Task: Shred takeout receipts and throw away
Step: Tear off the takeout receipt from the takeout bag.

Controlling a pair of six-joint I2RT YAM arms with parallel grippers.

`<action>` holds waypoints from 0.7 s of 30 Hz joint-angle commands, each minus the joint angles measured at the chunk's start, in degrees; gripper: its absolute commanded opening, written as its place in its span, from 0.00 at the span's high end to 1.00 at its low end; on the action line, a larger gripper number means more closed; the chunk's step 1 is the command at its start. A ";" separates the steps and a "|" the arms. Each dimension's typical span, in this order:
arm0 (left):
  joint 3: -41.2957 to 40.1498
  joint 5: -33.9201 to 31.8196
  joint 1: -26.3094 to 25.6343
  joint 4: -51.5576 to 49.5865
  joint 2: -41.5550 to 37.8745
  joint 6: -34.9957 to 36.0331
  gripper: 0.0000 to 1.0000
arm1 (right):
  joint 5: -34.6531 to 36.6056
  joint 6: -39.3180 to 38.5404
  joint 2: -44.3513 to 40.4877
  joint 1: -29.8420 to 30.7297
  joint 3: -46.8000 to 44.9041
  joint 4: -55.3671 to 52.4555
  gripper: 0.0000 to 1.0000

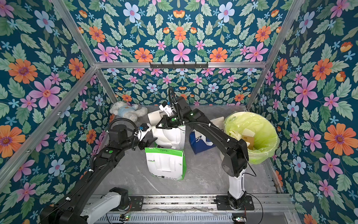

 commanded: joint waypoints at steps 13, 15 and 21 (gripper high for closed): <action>-4.18 4.69 0.02 13.41 3.51 -3.58 0.55 | -3.27 -0.29 1.07 0.00 3.10 -2.59 1.00; -4.88 4.09 -0.01 13.40 3.44 -3.20 0.59 | -3.59 -0.61 1.19 0.00 3.63 -3.36 1.00; -6.02 1.41 0.00 12.20 2.75 -1.26 0.74 | -3.83 -1.81 2.28 -0.35 5.87 -7.55 1.00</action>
